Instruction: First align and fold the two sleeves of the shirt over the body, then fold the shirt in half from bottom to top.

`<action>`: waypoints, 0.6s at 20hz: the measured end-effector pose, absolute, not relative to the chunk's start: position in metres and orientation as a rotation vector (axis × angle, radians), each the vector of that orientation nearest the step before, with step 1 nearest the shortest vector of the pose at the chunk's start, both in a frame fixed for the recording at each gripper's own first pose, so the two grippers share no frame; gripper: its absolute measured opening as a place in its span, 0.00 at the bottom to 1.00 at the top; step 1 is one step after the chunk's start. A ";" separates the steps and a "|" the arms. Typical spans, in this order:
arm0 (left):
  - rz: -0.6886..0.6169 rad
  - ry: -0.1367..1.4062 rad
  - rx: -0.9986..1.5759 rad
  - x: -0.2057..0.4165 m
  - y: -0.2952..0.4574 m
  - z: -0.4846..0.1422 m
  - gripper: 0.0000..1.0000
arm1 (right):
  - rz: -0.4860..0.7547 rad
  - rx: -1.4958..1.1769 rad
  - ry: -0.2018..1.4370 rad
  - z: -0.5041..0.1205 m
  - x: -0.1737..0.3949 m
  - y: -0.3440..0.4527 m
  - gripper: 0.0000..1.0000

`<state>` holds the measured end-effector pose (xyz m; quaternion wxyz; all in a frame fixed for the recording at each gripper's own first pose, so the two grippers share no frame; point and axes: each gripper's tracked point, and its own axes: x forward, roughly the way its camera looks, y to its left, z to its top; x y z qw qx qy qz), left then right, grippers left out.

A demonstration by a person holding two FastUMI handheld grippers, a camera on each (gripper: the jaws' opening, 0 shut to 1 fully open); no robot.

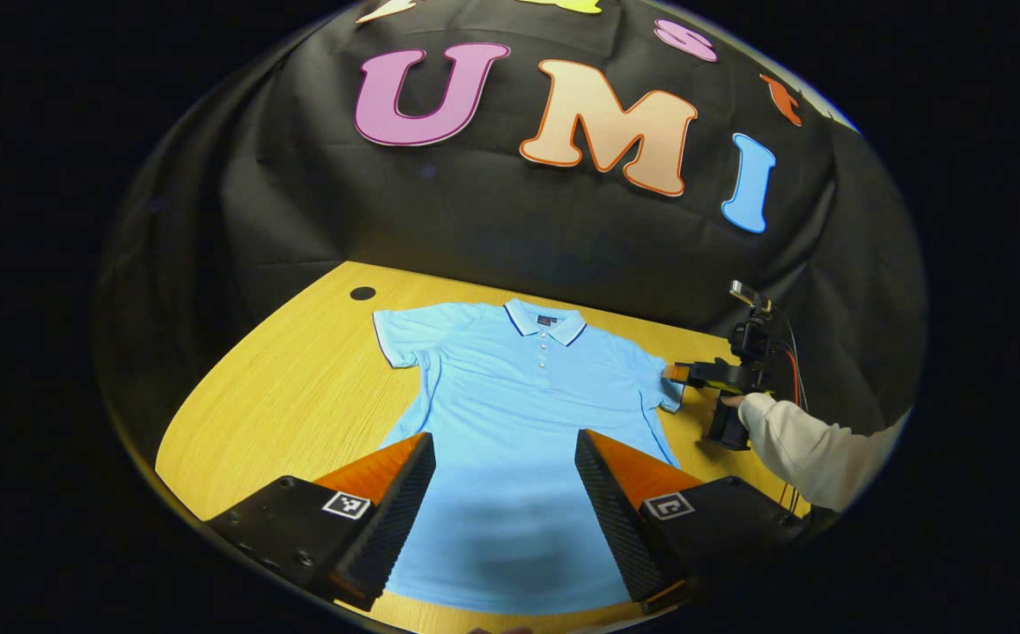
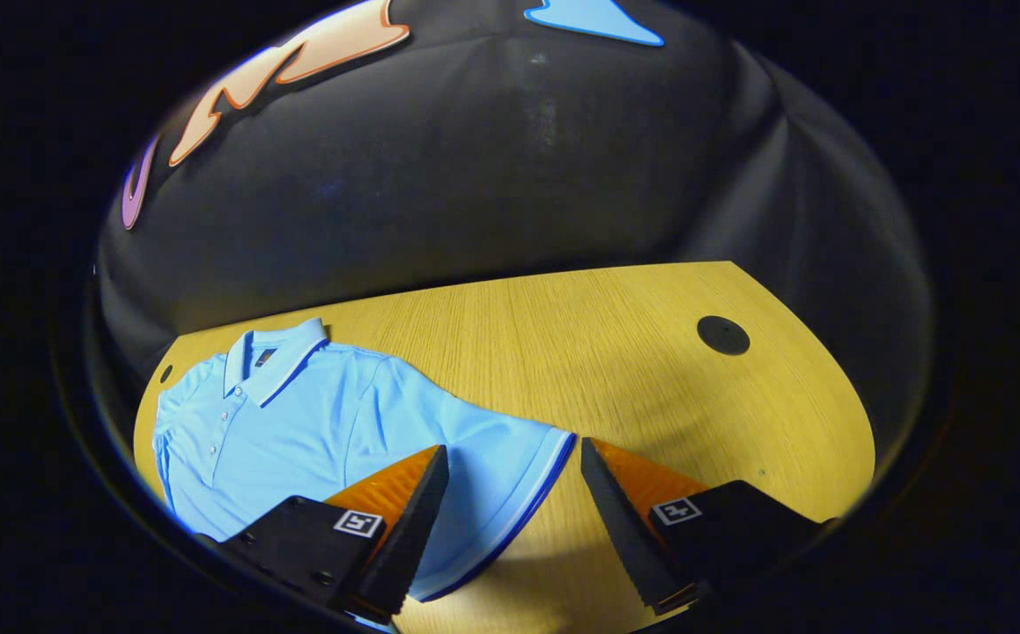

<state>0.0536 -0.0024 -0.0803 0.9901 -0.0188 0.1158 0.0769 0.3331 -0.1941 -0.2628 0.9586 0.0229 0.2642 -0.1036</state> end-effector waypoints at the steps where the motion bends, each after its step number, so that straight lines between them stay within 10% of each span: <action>1: 0.153 0.233 -0.039 0.054 -0.004 -0.081 0.96 | -0.211 0.030 0.527 -0.263 0.335 -0.197 0.92; 6: 0.145 0.249 -0.047 0.058 -0.008 -0.087 0.96 | -0.147 -0.011 0.517 -0.265 0.335 -0.188 0.60; 10: 0.143 0.252 -0.056 0.058 -0.008 -0.087 0.96 | -0.122 -0.032 0.511 -0.266 0.335 -0.175 0.12; 12: 0.147 0.249 -0.057 0.056 -0.006 -0.087 0.96 | -0.116 -0.015 0.516 -0.264 0.334 -0.168 0.13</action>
